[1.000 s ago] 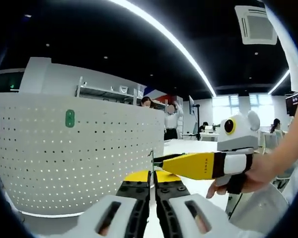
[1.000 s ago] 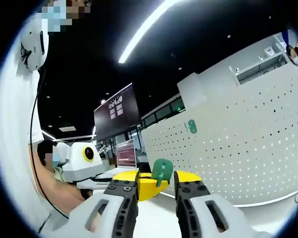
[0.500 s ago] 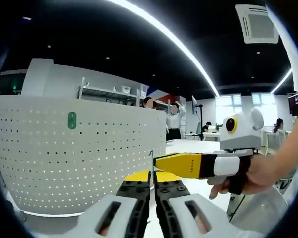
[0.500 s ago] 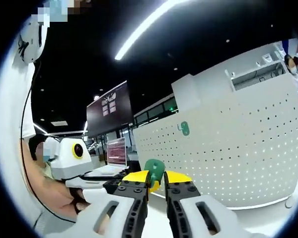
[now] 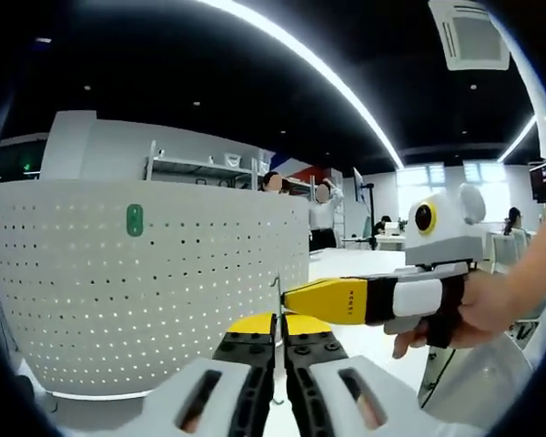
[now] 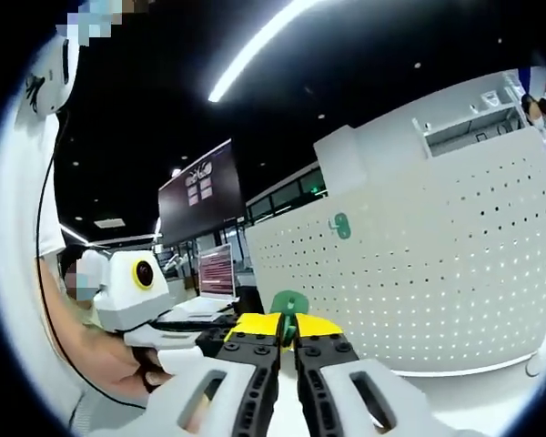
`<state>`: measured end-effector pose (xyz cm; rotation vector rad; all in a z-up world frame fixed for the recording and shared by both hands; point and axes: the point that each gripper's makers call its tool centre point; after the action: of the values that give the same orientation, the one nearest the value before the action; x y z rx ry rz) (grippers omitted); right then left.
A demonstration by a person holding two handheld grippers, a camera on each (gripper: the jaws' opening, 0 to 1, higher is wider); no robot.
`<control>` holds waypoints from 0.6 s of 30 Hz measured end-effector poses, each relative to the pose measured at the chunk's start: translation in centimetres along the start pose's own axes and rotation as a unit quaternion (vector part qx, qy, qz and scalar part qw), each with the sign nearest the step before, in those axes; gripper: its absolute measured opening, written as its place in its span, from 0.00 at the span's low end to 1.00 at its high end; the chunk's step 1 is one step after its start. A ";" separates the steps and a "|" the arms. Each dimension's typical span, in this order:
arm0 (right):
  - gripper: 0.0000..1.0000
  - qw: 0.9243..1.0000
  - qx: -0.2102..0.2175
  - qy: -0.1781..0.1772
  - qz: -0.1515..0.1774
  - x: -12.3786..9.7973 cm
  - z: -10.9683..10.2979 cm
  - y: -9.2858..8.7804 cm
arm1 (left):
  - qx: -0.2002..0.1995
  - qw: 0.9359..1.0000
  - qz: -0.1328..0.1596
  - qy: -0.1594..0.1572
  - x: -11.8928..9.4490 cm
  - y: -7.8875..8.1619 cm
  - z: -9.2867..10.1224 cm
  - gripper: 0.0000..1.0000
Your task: Insert the hook assembly into the mounting plate slot until the hook locks in place.
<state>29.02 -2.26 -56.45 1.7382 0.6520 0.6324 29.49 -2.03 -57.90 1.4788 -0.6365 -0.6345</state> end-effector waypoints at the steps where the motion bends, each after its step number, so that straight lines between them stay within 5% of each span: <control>1: 0.02 1.000 -0.004 -0.001 0.002 0.0 0.0 0.2 | -0.004 1.000 0.003 -0.001 0.0 0.1 0.0 0.01; 18: 0.00 0.999 0.032 -0.003 0.007 0.1 -0.2 0.4 | 0.015 1.000 0.007 0.002 -0.1 0.4 -0.1 0.02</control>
<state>28.99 -2.10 -56.04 1.8054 0.6634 0.6210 29.47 -1.87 -57.52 1.5027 -0.6548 -0.6130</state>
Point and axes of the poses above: the point that each gripper's makers call its tool centre point, and the gripper's own axes: x roughly forward along the fingers, z roughly to its right, y roughly out of its top, and after that the axes turned 2 degrees about -y, right-handed
